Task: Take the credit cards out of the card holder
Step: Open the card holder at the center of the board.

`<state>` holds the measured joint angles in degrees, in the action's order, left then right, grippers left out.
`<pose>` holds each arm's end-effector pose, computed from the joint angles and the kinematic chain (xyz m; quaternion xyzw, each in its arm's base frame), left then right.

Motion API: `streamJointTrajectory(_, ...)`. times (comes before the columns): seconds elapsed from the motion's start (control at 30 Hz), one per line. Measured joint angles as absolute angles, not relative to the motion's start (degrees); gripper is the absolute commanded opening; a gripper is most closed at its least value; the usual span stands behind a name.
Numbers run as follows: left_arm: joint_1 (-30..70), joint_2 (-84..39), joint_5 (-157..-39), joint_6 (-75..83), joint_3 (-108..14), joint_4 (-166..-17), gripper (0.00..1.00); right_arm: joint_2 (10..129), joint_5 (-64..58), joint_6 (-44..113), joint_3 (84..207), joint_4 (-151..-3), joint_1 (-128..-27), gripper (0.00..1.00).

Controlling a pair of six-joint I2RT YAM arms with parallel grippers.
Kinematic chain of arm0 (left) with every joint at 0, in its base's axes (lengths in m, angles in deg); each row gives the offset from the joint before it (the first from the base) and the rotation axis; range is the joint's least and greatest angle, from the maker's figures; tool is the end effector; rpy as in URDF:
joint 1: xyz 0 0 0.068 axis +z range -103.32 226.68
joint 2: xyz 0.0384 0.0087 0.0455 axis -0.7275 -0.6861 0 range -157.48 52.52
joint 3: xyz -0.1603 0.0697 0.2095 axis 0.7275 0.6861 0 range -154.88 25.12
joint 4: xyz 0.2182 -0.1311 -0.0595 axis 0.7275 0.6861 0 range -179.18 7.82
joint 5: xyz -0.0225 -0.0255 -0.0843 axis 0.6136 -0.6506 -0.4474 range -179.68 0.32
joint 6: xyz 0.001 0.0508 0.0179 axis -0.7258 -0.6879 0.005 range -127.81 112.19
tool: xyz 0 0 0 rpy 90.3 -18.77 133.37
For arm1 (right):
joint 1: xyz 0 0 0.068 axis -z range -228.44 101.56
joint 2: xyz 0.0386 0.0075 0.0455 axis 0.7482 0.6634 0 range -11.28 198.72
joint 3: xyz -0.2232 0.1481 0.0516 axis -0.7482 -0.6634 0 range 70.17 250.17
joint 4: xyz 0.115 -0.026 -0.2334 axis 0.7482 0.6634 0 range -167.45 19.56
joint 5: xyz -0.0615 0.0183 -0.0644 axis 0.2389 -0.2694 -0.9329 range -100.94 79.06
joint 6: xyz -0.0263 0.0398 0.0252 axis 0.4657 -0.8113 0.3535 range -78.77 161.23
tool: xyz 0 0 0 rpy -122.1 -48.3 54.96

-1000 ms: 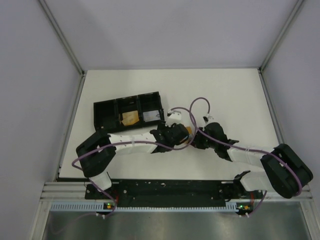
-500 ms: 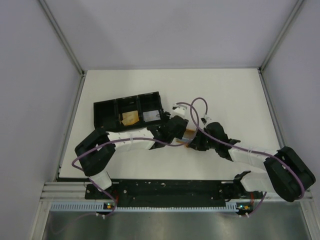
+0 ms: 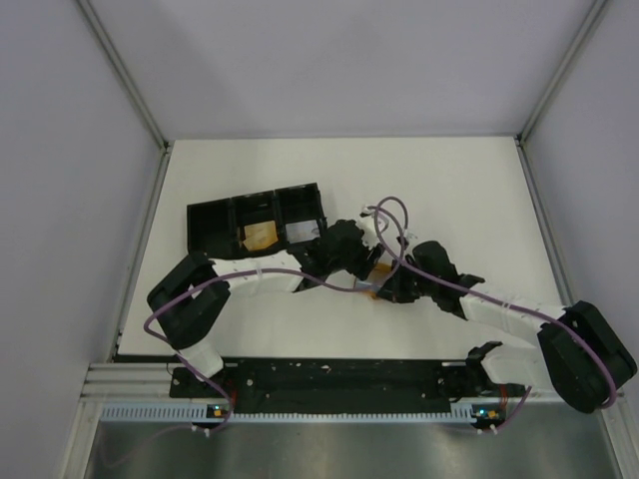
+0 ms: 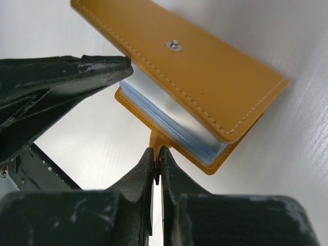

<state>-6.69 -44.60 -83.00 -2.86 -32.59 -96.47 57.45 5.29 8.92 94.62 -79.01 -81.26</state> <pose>0.2257 -0.2966 0.2082 0.3325 0.8084 -0.1908 0.4467 0.1803 0.1282 0.1579 -0.0606 0.9066 0.3226 0.2650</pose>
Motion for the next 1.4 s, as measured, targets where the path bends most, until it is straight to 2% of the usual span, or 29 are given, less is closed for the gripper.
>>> streamJointTrajectory(0.17, -6.21, -44.63, -93.49, -6.56, -32.40, -96.95, 0.22, 57.34, 5.46, 9.79, 94.64, -77.63, -81.26, 0.00)
streamJointTrajectory(0.3, -5.79, -44.63, -96.97, -7.91, -32.40, -96.93, 0.07, 57.34, 5.38, 10.18, 94.69, -77.22, -81.26, 0.00)
streamJointTrajectory(0.43, -5.18, -44.63, -97.58, -8.09, -32.40, -96.97, 0.09, 57.32, 5.14, 10.23, 95.06, -76.56, -81.26, 0.00)
streamJointTrajectory(0.5, -4.92, -44.63, -97.39, -8.09, -32.24, -97.02, 0.01, 57.30, 5.11, 10.29, 95.52, -76.47, -81.26, 0.00)
streamJointTrajectory(0.73, -4.61, -44.49, -92.80, -6.21, -31.74, -96.97, 0.00, 56.97, 3.98, 10.75, 96.72, -75.99, -81.26, 0.00)
streamJointTrajectory(1.03, 3.04, -38.94, -86.61, 8.00, -27.43, -89.06, 0.00, 56.97, -1.53, 13.22, 101.94, -69.26, -81.26, 0.00)
streamJointTrajectory(1.27, 3.50, -38.59, -86.24, 20.11, -21.80, -82.64, 0.00, 59.16, -8.11, 15.56, 106.10, -64.32, -81.26, 0.00)
streamJointTrajectory(1.4, 3.52, -36.28, -88.25, 27.48, -16.20, -85.13, 0.00, 61.52, -13.14, 15.98, 108.02, -62.20, -81.26, 0.12)
